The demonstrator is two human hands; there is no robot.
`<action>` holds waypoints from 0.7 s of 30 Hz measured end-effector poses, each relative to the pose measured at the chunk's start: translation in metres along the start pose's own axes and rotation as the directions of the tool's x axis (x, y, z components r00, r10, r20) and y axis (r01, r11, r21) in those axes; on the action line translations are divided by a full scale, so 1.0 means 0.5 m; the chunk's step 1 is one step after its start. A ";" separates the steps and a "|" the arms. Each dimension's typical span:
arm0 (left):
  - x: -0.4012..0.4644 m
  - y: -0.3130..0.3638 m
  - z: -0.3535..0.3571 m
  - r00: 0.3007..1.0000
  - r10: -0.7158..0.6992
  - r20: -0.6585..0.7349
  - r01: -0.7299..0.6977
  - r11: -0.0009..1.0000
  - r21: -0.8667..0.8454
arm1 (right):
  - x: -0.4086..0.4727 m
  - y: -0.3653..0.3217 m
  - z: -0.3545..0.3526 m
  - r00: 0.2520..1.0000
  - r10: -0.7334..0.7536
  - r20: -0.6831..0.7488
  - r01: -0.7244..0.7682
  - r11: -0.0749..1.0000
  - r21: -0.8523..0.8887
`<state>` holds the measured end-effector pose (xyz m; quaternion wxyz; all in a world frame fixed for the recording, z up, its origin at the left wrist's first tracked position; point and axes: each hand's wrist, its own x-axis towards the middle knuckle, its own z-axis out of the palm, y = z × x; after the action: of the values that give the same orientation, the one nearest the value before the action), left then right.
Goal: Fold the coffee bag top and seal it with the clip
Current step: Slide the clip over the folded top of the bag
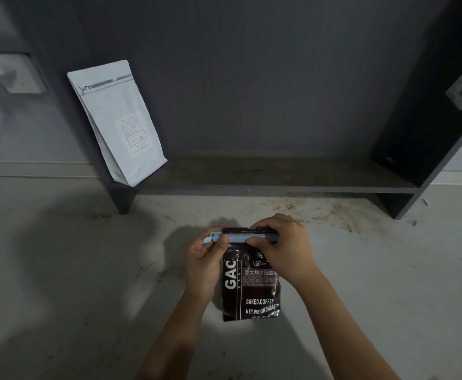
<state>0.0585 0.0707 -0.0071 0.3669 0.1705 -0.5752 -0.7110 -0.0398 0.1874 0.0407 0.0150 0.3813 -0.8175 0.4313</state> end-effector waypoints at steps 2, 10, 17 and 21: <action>0.000 0.002 -0.001 1.000 -0.001 0.010 0.001 1.000 0.017 | 0.000 0.002 0.002 1.000 -0.003 0.000 0.003 1.000 0.003; 0.008 0.000 -0.015 0.998 -0.021 0.062 0.019 0.999 0.036 | -0.021 0.045 -0.019 0.979 0.195 0.066 -0.205 0.901 0.382; 0.016 -0.002 -0.028 0.951 -0.146 0.271 0.030 0.921 0.389 | -0.049 0.069 -0.010 0.966 0.249 0.068 -0.253 0.863 0.438; 0.021 0.012 -0.027 0.970 0.011 0.242 -0.122 0.886 0.447 | -0.051 0.064 -0.012 0.985 0.169 0.018 -0.157 0.864 0.479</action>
<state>0.0622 0.0534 -0.0034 0.2707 0.1478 -0.7711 -0.5570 -0.0439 0.2180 0.0132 -0.1062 0.2973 -0.7146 0.6242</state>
